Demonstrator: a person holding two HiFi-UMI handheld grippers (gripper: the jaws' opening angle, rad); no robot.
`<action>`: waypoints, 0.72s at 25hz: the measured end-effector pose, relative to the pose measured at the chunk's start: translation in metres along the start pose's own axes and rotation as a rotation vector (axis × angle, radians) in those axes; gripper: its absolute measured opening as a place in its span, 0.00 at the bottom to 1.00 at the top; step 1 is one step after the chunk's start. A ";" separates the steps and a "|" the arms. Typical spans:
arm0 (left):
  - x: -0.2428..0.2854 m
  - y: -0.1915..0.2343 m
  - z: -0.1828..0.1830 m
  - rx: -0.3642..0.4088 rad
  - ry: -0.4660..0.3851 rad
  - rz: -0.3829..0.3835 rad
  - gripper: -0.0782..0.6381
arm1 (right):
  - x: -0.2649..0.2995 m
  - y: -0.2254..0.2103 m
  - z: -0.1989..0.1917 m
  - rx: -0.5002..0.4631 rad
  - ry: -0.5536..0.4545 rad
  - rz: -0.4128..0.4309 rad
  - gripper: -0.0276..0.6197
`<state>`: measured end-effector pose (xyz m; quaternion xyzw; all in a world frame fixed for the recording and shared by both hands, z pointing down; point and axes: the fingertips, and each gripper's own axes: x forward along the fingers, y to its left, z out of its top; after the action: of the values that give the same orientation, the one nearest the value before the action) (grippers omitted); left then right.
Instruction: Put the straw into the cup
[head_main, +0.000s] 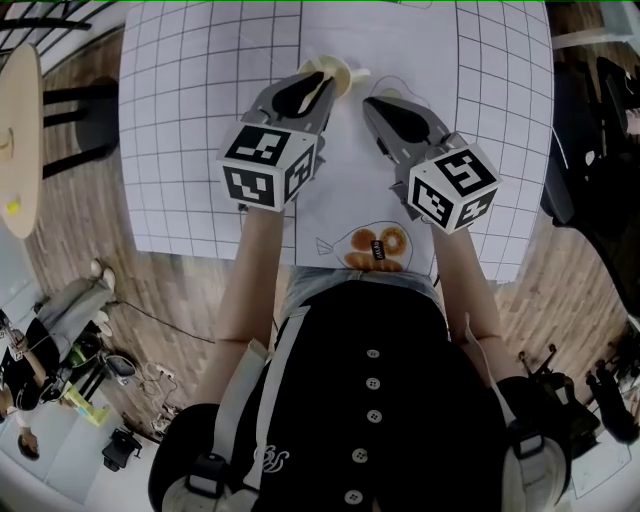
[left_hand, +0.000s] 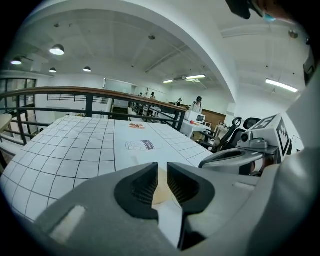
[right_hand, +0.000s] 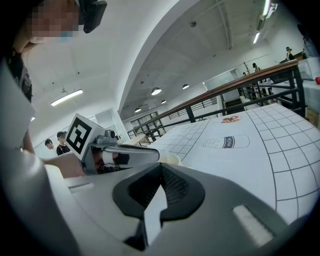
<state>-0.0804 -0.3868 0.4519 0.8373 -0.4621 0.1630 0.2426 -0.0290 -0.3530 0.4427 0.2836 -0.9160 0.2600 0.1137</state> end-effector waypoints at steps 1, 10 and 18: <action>-0.005 -0.003 0.004 -0.008 -0.022 -0.011 0.19 | -0.003 0.002 0.002 -0.003 -0.014 -0.006 0.04; -0.064 -0.028 0.042 -0.001 -0.238 -0.048 0.12 | -0.037 0.011 0.027 -0.026 -0.132 -0.070 0.04; -0.108 -0.048 0.038 -0.004 -0.332 -0.052 0.11 | -0.074 0.033 0.033 -0.065 -0.189 -0.115 0.04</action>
<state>-0.0937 -0.3105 0.3543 0.8639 -0.4743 0.0148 0.1689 0.0098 -0.3130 0.3753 0.3551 -0.9127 0.1955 0.0508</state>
